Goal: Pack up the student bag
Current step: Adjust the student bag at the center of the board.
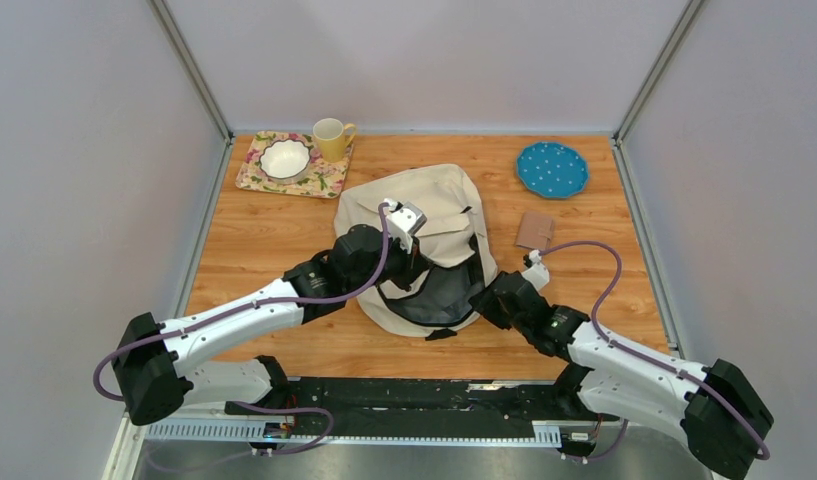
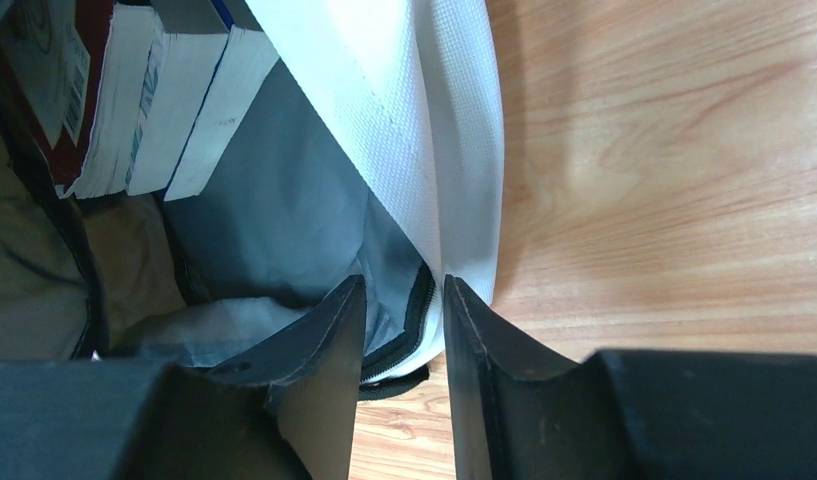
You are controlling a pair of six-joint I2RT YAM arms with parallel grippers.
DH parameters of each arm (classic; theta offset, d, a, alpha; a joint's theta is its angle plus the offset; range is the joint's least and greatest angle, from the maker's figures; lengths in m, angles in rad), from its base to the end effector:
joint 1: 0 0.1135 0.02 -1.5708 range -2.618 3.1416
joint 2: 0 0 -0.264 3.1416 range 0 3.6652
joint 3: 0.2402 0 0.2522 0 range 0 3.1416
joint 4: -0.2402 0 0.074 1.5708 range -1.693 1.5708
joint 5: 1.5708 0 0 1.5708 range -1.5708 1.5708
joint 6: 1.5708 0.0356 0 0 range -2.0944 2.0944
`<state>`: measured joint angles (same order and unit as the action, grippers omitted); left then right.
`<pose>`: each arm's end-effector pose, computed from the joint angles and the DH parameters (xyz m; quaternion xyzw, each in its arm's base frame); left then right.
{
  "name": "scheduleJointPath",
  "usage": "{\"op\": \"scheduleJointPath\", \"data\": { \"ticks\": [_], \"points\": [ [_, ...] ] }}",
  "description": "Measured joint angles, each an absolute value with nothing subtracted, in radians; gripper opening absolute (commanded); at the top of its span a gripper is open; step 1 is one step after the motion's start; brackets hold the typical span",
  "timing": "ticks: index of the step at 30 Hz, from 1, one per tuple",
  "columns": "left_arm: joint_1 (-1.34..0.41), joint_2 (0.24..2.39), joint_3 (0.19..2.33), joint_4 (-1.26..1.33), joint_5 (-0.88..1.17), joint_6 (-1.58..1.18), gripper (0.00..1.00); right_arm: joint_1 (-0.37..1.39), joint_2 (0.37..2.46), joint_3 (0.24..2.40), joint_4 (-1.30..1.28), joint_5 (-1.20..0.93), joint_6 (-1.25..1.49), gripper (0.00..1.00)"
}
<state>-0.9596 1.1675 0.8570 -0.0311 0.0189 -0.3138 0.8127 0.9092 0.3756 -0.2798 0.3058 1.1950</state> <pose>0.1551 -0.2225 0.3019 0.2644 0.7730 -0.3490 0.4590 0.1270 0.1185 0.1704 0.2298 0.8909 0.2322 0.3156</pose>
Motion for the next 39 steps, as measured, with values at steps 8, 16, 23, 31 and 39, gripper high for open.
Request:
{"op": "scheduleJointPath", "data": {
  "ticks": [8, 16, 23, 31, 39],
  "points": [
    [-0.960, 1.168, 0.849, -0.024, 0.023, -0.317, 0.00, 0.771, 0.934, 0.375, -0.234, 0.264, 1.183, 0.01],
    [-0.960, 1.174, 0.836, -0.025, 0.067, -0.295, 0.00, 0.769, 0.874, 0.393, -0.308, 0.234, 1.181, 0.00],
    [-0.960, 1.213, 0.787, -0.026, 0.158, -0.264, 0.00, 0.768, 0.629, 0.393, -0.447, 0.179, 1.243, 0.00],
    [-0.961, 1.288, 0.777, -0.040, 0.303, -0.239, 0.20, 0.768, 0.579, 0.390, -0.536, 0.169, 1.276, 0.00],
    [-0.962, 1.322, 0.750, -0.060, 0.456, -0.249, 0.56, 0.768, 0.598, 0.390, -0.536, 0.162, 1.282, 0.29]
  ]
}}
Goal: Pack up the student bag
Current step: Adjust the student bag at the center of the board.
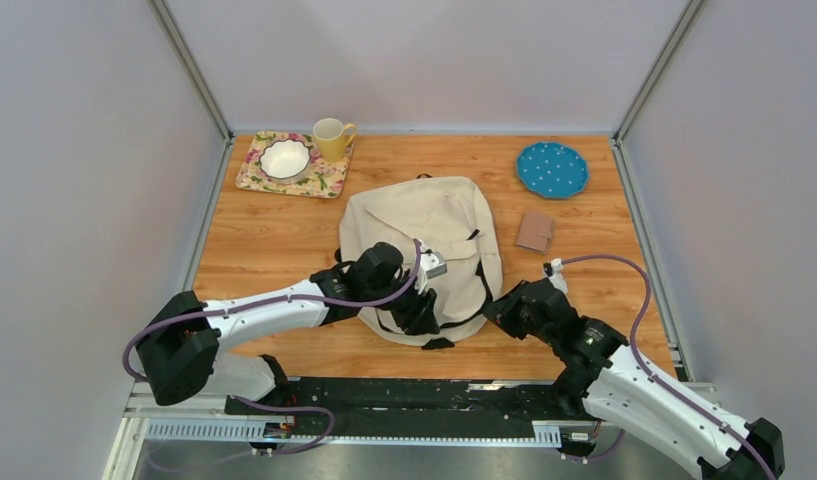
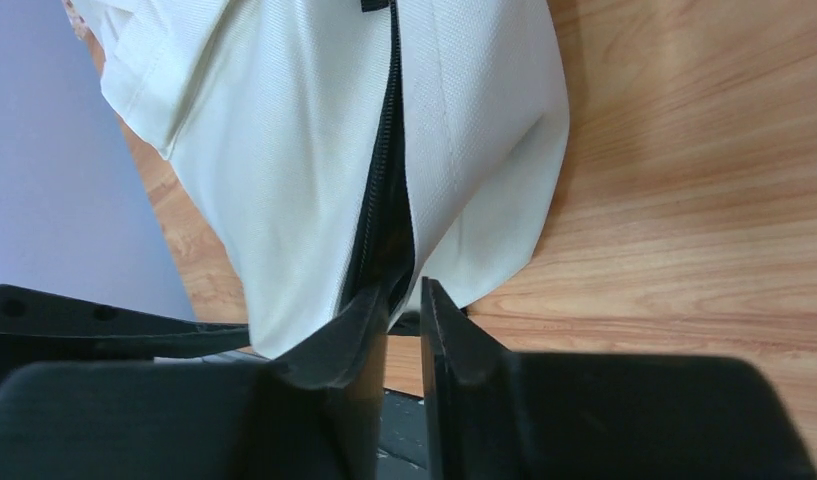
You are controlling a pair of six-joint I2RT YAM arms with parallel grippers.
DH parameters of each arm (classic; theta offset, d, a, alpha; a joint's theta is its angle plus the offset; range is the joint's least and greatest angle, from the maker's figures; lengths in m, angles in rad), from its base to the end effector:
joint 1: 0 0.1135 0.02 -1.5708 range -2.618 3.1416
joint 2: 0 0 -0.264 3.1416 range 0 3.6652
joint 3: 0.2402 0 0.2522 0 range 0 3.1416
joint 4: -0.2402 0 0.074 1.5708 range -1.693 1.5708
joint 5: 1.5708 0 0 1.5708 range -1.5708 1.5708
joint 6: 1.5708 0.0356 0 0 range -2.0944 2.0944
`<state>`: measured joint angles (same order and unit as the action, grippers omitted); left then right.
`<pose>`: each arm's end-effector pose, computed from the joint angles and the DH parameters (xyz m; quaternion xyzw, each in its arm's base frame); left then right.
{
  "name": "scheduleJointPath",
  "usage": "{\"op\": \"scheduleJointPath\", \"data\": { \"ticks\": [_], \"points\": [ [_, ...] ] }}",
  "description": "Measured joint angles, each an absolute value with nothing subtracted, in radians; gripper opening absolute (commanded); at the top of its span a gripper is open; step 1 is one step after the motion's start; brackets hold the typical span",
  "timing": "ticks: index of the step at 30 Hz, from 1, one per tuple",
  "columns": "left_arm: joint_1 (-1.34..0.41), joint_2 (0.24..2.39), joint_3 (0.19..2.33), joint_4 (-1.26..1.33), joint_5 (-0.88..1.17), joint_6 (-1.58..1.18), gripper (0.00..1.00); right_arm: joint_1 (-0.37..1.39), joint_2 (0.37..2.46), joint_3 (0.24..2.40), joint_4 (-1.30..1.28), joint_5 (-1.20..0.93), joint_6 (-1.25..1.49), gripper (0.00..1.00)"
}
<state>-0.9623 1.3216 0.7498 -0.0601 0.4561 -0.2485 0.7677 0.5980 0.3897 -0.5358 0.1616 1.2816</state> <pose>0.1465 -0.2378 0.2247 0.3993 0.7782 -0.4166 0.2476 0.1005 0.0891 0.1963 0.2633 0.8746 0.3037 0.2711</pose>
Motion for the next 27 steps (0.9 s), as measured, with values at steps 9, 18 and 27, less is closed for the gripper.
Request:
{"op": "scheduleJointPath", "data": {
  "ticks": [9, 18, 27],
  "points": [
    [-0.962, 1.225, 0.743, -0.149, 0.411, -0.258, 0.64, 0.768, 0.488, 0.398, -0.653, 0.165, 1.267, 0.47],
    [-0.962, 1.061, 0.749, -0.237, 0.130, -0.264, 0.75, 0.768, 0.469, 0.507, -0.672, 0.164, 1.195, 0.23],
    [-0.852, 0.913, 0.672, -0.325, -0.118, -0.377, 0.87, 0.847, 0.972, 0.702, -0.456, 0.046, 1.044, 0.06]
  ]
}}
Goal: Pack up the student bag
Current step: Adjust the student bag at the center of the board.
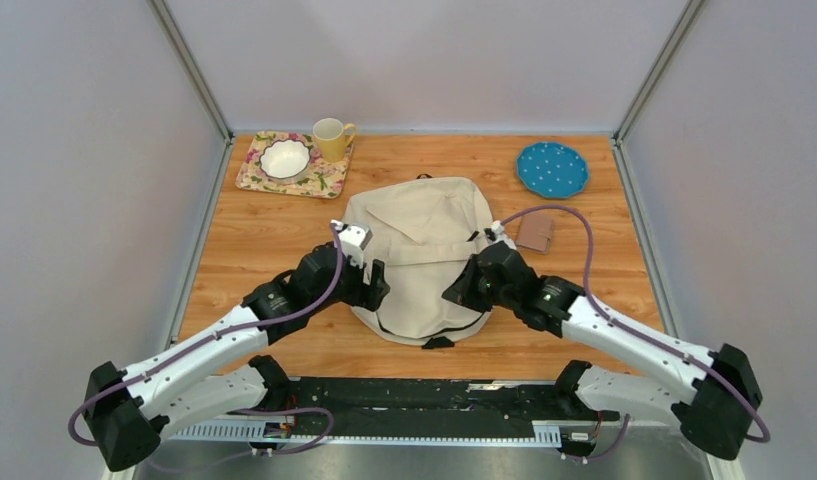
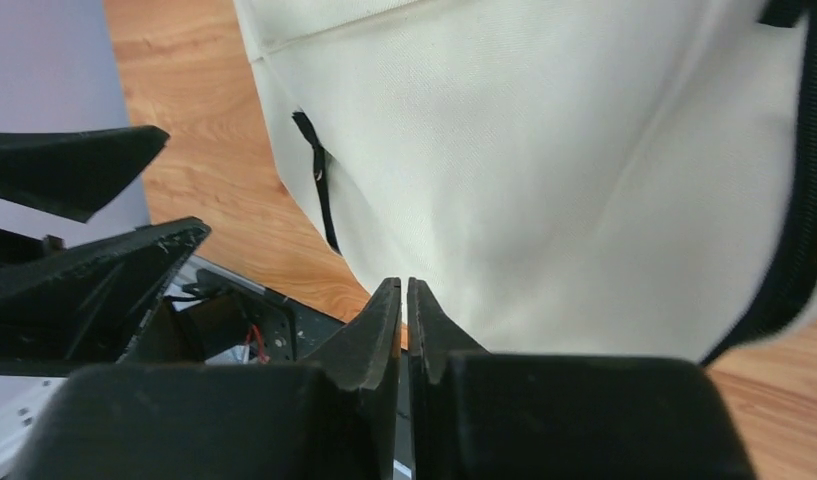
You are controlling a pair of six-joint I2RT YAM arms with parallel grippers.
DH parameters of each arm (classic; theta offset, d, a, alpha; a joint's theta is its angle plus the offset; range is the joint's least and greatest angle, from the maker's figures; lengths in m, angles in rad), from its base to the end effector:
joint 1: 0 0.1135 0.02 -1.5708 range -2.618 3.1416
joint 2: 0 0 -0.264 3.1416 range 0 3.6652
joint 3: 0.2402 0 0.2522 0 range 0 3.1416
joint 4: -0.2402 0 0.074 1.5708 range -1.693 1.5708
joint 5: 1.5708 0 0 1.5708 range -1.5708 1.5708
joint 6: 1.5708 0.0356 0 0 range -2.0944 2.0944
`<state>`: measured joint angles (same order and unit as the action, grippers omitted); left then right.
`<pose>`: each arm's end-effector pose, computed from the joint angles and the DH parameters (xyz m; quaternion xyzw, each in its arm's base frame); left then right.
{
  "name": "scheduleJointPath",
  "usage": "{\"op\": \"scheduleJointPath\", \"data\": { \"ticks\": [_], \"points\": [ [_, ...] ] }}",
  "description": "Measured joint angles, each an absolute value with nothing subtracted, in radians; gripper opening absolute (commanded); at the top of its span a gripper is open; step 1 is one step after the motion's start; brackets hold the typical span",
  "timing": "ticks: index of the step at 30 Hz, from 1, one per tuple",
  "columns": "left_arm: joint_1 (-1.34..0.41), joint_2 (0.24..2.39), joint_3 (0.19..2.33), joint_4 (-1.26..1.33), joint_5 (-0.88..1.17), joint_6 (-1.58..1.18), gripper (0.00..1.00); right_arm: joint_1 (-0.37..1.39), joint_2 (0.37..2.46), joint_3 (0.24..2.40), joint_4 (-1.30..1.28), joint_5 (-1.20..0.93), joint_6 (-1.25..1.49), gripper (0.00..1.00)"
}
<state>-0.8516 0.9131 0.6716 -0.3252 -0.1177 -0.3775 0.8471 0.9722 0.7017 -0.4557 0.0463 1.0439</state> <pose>0.1369 -0.1500 0.2634 0.1780 0.8573 -0.2349 0.4222 0.1371 0.1527 0.2512 0.0990 0.9066 0.3199 0.2570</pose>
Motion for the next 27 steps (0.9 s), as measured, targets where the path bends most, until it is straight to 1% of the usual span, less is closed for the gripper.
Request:
{"op": "scheduleJointPath", "data": {
  "ticks": [2, 5, 11, 14, 17, 22, 27],
  "points": [
    [-0.811, 0.881, 0.641, -0.346, -0.133, -0.406, 0.88, 0.863, 1.056, 0.728, -0.435, 0.045, 1.022, 0.03],
    [-0.762, 0.858, 0.610, -0.367, -0.128, -0.438, 0.88, 0.868, 1.158, 0.747, -0.440, 0.083, 0.998, 0.02],
    [-0.691, 0.840, 0.527, -0.352, -0.043, -0.478, 0.89, 0.852, 1.215, 0.725, -0.456, 0.180, 0.952, 0.03],
    [-0.654, 0.852, 0.494, -0.338, 0.024, -0.498, 0.89, 0.845, 1.244, 0.727, -0.452, 0.208, 0.917, 0.06],
    [-0.620, 0.868, 0.482, -0.311, 0.076, -0.514, 0.89, 0.843, 1.257, 0.735, -0.457, 0.219, 0.885, 0.12],
    [-0.575, 0.869, 0.461, -0.249, 0.147, -0.525, 0.90, 0.843, 1.221, 0.763, -0.469, 0.207, 0.838, 0.25],
    [-0.496, 0.921, 0.427, -0.183, 0.220, -0.549, 0.90, 0.844, 1.095, 0.764, -0.473, 0.150, 0.822, 0.28]
  ]
}}
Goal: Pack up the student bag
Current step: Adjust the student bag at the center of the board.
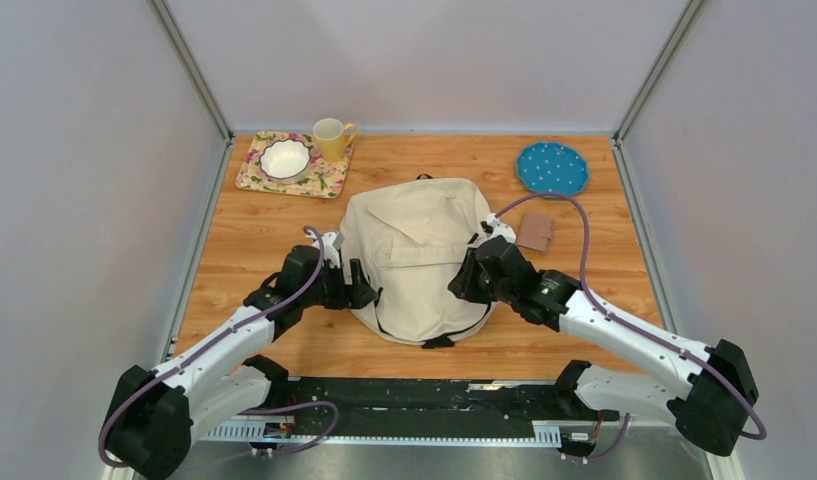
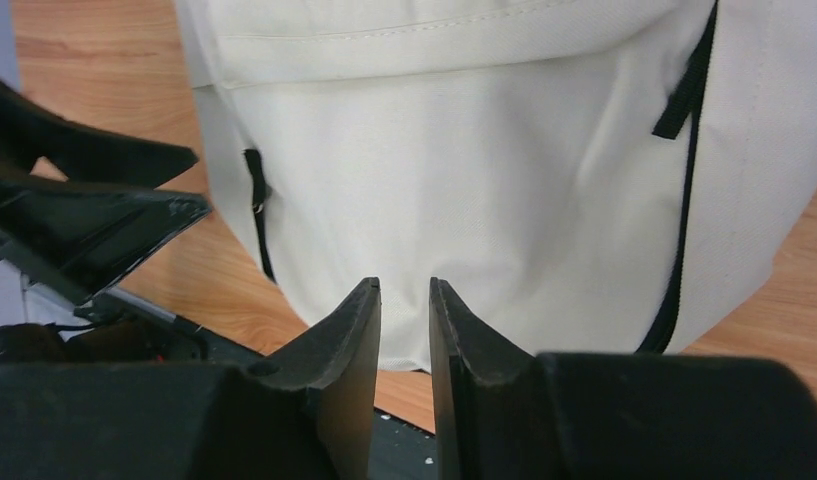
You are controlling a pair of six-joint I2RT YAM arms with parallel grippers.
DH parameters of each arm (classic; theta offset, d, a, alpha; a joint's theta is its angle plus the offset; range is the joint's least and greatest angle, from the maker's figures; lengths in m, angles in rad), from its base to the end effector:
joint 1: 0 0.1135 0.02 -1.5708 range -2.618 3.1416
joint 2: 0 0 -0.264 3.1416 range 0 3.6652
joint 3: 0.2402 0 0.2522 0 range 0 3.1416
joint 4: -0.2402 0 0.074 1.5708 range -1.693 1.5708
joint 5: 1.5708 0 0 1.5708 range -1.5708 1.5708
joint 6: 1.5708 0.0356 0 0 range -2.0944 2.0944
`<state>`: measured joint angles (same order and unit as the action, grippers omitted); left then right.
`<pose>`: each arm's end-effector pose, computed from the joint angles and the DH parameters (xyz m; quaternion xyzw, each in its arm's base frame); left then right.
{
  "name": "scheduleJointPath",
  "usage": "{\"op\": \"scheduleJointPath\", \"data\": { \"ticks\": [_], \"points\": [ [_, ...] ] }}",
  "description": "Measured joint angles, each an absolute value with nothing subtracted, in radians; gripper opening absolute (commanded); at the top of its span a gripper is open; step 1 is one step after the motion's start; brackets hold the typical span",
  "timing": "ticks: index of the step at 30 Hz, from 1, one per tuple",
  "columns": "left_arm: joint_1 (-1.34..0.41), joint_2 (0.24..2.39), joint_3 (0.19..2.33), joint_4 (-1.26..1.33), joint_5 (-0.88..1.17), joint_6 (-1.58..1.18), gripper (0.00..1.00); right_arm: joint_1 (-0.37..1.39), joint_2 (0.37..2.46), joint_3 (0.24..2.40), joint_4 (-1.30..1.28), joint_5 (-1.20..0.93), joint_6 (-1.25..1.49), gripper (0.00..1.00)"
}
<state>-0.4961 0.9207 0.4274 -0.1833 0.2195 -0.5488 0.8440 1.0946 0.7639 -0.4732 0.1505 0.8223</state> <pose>0.1627 -0.0969 0.1924 0.0237 0.8972 -0.3000 0.3231 0.1541 0.1653 0.2467 0.0181 0.9250 0.2292 0.3025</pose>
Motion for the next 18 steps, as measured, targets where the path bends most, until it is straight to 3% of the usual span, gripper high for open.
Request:
{"op": "scheduleJointPath", "data": {
  "ticks": [8, 18],
  "points": [
    [-0.436, 1.052, 0.464, -0.174, 0.203, -0.543, 0.89, 0.867, 1.001, 0.753, -0.475, 0.066, 0.842, 0.32],
    [-0.284, 1.161, 0.494, -0.059, 0.272, -0.514, 0.89, 0.889, 0.906, 0.641, -0.467, -0.047, 0.919, 0.44]
  ]
}}
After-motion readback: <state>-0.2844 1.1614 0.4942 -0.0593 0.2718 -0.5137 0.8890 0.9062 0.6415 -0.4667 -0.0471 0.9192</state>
